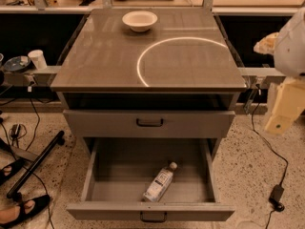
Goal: Pick blue plastic bottle from middle drawer and place on counter
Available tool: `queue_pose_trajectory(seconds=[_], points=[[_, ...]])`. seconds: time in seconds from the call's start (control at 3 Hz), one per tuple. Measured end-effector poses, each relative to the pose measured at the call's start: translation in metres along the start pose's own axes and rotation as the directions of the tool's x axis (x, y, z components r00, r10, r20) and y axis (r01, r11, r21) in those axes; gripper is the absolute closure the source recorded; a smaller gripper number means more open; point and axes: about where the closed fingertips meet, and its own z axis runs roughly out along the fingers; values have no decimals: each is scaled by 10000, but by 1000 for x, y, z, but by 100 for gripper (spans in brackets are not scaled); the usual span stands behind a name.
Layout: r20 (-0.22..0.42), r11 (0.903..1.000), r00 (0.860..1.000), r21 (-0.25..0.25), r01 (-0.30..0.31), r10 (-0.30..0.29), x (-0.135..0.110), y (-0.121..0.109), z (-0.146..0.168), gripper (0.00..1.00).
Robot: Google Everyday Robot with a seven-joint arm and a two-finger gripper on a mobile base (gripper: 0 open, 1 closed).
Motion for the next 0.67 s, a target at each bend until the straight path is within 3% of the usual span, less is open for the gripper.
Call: queue_pose_trajectory(seconds=[0.33, 0.67], points=[[115, 9998, 9998, -25, 174, -173, 10, 14, 23, 0], [406, 9999, 9992, -138, 5, 0, 35, 39, 69, 0]])
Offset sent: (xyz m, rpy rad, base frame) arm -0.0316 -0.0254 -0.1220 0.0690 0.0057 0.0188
